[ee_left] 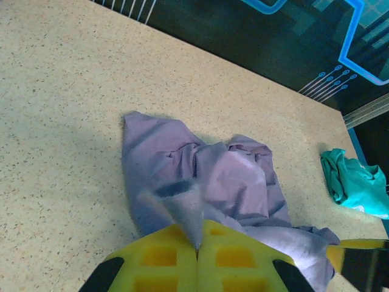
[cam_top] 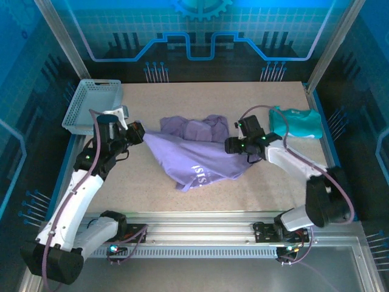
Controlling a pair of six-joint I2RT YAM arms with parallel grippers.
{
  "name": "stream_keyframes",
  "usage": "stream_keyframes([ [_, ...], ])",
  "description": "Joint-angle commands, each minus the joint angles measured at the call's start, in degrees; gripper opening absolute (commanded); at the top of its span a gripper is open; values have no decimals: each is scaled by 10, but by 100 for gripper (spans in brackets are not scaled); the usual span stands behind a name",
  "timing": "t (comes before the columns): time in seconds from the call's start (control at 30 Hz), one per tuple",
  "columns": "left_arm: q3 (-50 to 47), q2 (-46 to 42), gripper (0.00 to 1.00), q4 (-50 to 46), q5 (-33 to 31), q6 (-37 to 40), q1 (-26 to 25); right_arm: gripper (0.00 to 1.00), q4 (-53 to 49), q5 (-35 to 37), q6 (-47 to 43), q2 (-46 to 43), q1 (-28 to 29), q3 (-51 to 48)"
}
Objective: Fold the inside-out t-shirt
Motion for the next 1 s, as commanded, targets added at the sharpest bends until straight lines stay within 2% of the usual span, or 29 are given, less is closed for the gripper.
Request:
stream_keyframes([
  [0.0,22,7,0,-17,22,15,8,65,-64,78,-61,55,-8,65],
  [0.17,15,12,0,-4,32,16,10,65,-118,146,-90,108,-32,104],
  [0.3,12,19,0,3,35,16,10,65,-132,146,-94,133,-51,119],
  [0.37,12,22,0,3,34,19,10,62,-148,135,-98,165,-62,137],
  [0.43,13,24,0,5,34,19,11,53,-162,118,-102,195,-69,151],
  [0.53,21,30,0,3,35,21,12,21,-169,110,-105,215,-72,164],
  [0.6,38,38,0,-5,33,21,16,7,-160,111,-106,185,-74,170],
  [0.67,75,51,0,-15,40,13,30,0,-138,89,-108,120,-87,183],
  [0.7,96,58,0,-17,50,7,40,0,-126,66,-104,84,-98,189],
  [0.83,213,89,0,7,124,-43,86,0,-29,-117,-37,-65,-199,204],
  [0.97,324,111,0,54,139,-56,92,0,25,-180,-1,-162,-265,250],
])
